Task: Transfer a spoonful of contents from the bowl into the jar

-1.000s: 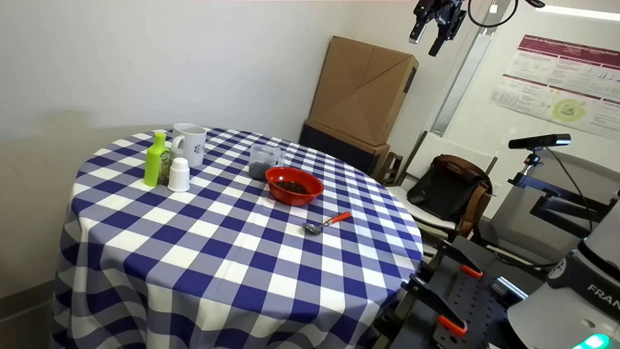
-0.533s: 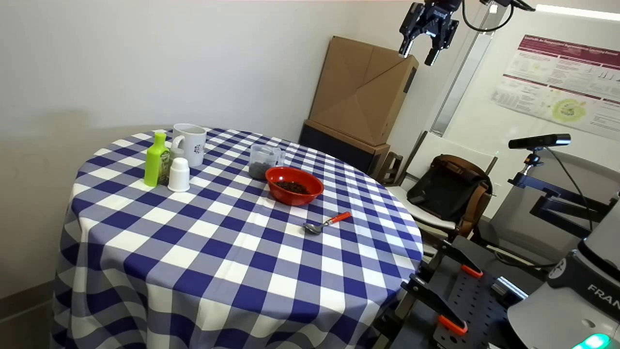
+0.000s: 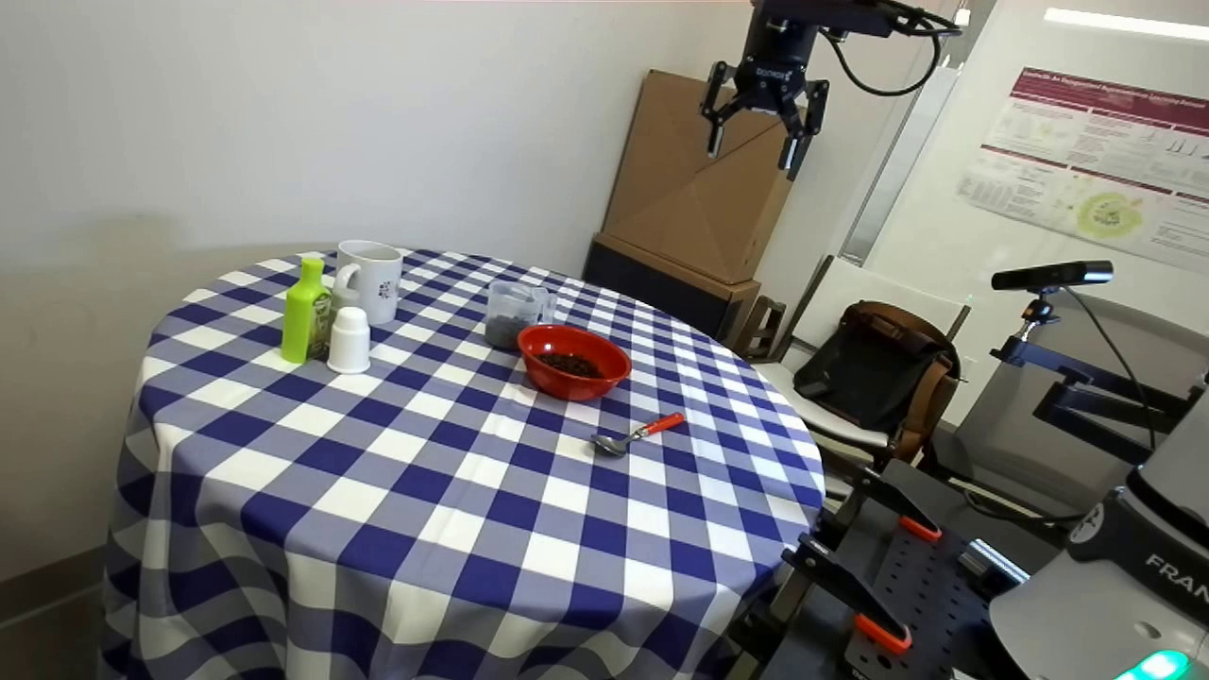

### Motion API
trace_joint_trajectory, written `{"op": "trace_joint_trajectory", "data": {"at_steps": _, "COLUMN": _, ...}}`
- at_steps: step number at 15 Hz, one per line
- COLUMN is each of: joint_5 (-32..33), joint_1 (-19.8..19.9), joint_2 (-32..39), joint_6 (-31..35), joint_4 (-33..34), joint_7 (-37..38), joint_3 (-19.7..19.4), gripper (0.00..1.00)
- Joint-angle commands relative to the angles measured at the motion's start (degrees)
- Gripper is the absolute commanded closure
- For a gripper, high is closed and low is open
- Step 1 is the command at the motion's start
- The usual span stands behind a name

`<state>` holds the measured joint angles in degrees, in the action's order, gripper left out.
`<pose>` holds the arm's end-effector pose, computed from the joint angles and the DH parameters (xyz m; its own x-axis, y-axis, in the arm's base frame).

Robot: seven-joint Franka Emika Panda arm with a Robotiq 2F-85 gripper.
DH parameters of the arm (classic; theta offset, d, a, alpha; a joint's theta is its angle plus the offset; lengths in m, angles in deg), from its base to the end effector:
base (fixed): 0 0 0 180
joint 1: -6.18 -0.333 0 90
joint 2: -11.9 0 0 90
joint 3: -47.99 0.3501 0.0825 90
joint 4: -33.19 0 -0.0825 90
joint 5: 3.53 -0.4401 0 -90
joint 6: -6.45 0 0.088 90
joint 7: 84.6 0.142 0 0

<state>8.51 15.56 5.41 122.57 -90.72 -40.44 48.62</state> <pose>0.5474 -0.1029 0.4185 0.6782 -0.7270 0.1073 -0.7337 -0.6614 0.1556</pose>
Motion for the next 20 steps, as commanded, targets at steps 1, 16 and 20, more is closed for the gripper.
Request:
{"op": "trace_joint_trajectory", "data": {"at_steps": 1, "joint_5": 1.8, "joint_1": -2.5, "joint_2": 1.6, "joint_6": -0.4, "joint_4": 1.5, "joint_7": 15.4, "joint_3": 0.8, "gripper": 0.00}}
{"op": "trace_joint_trajectory", "data": {"at_steps": 16, "joint_5": 1.4, "joint_1": -4.4, "joint_2": 2.3, "joint_6": 8.5, "joint_4": -6.2, "joint_7": 42.9, "joint_3": 0.7, "gripper": 0.00}}
{"op": "trace_joint_trajectory", "data": {"at_steps": 20, "joint_5": 1.5, "joint_1": -4.8, "joint_2": 4.5, "joint_6": 12.7, "joint_4": -10.3, "joint_7": 53.3, "joint_3": -0.1, "gripper": 0.00}}
